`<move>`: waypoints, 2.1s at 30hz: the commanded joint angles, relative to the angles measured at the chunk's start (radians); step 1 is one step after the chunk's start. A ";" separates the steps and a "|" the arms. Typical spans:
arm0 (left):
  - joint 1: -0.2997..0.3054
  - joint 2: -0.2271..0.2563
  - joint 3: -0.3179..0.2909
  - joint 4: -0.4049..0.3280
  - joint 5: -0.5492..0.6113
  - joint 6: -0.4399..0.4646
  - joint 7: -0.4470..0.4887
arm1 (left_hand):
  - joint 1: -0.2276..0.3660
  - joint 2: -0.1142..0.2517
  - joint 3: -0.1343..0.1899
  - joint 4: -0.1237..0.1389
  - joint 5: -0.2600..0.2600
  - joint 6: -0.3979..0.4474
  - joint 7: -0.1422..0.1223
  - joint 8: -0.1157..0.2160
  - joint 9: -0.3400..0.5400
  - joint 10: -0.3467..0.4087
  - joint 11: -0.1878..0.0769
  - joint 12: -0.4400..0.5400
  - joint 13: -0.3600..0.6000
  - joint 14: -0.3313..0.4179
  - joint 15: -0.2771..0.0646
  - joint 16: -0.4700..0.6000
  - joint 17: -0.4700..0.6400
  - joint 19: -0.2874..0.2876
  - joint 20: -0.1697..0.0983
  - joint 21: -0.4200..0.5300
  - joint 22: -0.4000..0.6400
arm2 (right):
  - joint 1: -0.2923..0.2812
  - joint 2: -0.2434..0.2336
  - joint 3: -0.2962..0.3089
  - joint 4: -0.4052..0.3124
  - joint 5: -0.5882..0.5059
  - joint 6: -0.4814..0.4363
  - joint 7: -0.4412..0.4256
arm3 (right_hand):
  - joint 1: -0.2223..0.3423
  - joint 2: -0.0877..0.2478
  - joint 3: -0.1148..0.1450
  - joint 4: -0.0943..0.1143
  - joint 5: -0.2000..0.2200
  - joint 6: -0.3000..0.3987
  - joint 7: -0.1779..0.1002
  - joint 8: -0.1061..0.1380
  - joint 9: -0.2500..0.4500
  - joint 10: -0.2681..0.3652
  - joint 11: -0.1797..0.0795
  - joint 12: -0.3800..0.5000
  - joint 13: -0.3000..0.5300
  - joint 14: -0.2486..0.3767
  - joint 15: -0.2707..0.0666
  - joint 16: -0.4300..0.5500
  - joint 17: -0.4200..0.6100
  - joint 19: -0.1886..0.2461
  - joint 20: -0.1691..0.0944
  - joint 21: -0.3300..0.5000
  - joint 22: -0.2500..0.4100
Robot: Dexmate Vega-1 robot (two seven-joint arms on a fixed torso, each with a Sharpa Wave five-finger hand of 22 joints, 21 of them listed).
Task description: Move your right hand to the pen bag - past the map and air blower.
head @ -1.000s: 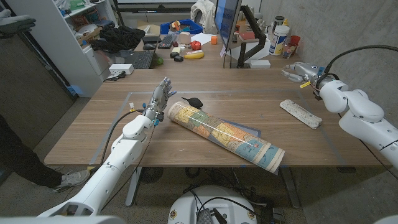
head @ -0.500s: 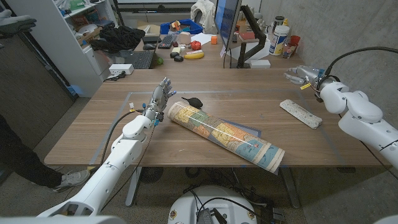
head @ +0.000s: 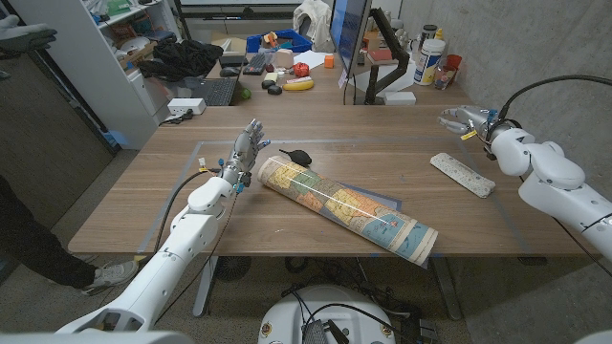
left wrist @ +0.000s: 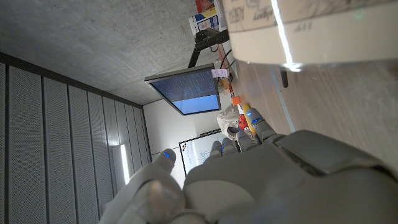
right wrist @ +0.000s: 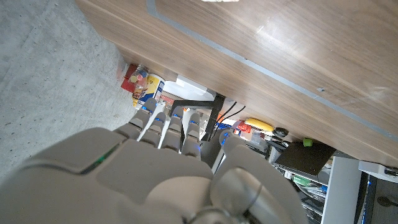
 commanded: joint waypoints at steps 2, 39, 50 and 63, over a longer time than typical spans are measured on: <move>-0.005 -0.001 -0.001 0.010 -0.001 0.001 -0.005 | 0.002 0.117 -0.006 -0.001 0.006 -0.044 0.000 0.004 0.004 -0.004 0.002 0.007 0.005 -0.038 -0.009 0.004 0.003 -0.108 -0.008 -0.001 0.003 | 0.010 -0.007 -0.024 0.010 -0.005 -0.013 0.010 | 0.013 0.041 0.009 0.003 -0.005 0.005 -0.003 0.002 0.002 0.000 0.000 -0.001 0.002 0.002 -0.052 0.000 0.002 0.005 -0.083 -0.007 0.003; -0.006 -0.001 -0.002 0.013 0.003 0.007 -0.005 | 0.002 0.117 -0.007 -0.001 0.007 -0.044 -0.001 0.004 0.004 -0.005 0.002 0.007 0.005 -0.038 -0.009 0.004 0.003 -0.108 -0.008 -0.003 0.003 | 0.019 -0.014 -0.053 0.030 0.002 -0.028 0.018 | 0.021 0.041 0.012 0.004 -0.005 0.007 -0.004 0.001 0.002 0.004 -0.001 -0.002 0.002 0.003 -0.054 0.001 0.003 0.010 -0.083 -0.012 0.004; -0.006 -0.002 -0.002 0.015 0.004 0.006 -0.005 | 0.002 0.117 -0.007 -0.001 0.007 -0.044 0.000 0.004 0.004 -0.004 0.003 0.007 0.005 -0.038 -0.008 0.005 0.003 -0.108 -0.008 -0.003 0.003 | 0.023 -0.015 -0.063 0.037 0.003 -0.034 0.024 | 0.023 0.041 0.012 0.004 -0.006 0.007 -0.004 0.001 0.002 0.004 -0.002 -0.003 0.002 0.004 -0.054 0.001 0.003 0.011 -0.084 -0.014 0.004; -0.006 -0.002 -0.003 0.016 0.004 0.007 -0.006 | 0.003 0.118 -0.007 -0.001 0.007 -0.044 0.000 0.004 0.004 -0.005 0.002 0.007 0.005 -0.039 -0.009 0.004 0.003 -0.108 -0.008 -0.003 0.003 | 0.028 -0.015 -0.076 0.043 -0.001 -0.047 0.031 | 0.027 0.042 0.014 0.004 -0.005 0.006 -0.005 0.000 0.002 0.005 -0.003 -0.003 0.002 0.004 -0.054 0.000 0.002 0.012 -0.083 -0.016 0.004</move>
